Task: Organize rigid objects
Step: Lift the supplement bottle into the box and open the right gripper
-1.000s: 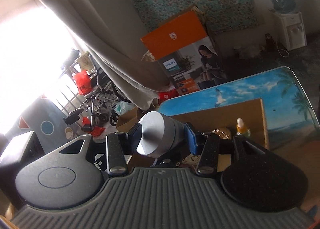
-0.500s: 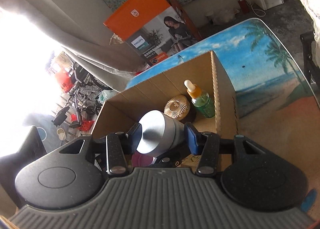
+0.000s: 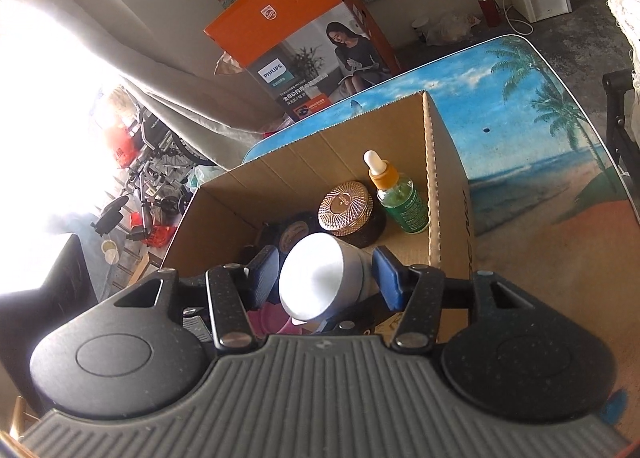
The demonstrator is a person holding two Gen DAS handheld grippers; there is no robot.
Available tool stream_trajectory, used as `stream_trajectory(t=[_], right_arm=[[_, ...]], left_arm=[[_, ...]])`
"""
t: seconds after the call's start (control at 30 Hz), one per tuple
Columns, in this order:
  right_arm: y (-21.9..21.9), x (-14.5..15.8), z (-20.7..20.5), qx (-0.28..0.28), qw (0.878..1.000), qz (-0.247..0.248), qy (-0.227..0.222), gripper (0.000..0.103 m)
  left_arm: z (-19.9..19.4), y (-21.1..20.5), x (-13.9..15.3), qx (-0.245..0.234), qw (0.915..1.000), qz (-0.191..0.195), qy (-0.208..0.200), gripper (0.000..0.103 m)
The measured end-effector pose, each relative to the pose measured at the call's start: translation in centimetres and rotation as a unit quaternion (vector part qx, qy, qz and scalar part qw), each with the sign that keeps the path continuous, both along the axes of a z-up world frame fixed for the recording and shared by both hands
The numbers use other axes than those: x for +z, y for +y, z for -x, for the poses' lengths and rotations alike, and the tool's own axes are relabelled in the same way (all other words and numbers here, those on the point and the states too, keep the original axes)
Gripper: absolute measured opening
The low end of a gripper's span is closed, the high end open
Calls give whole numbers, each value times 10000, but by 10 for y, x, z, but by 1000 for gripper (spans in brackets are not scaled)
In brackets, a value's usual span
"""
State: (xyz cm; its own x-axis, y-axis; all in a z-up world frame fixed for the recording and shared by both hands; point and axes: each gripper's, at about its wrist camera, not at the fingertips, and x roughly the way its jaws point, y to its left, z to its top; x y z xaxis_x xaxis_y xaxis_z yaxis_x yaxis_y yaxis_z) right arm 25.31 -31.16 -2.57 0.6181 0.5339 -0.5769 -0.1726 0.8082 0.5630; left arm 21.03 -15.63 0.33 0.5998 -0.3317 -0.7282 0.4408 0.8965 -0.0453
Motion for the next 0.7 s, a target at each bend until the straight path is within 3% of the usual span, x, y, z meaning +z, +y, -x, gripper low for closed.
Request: stream_trajectory(t=[0.23, 0.47, 0.7], right_arm=[[1, 2, 2, -33, 10000, 47, -42, 61], [-2, 6, 9, -157, 9998, -19, -143, 66], [-10, 25, 39, -407, 9972, -274, -557, 72]], left_arm=[[0, -4, -1, -25, 10000, -8, 32, 56], [6, 3, 10, 53, 9999, 83, -119, 75], [30, 19, 32, 66, 9989, 275, -379, 92]])
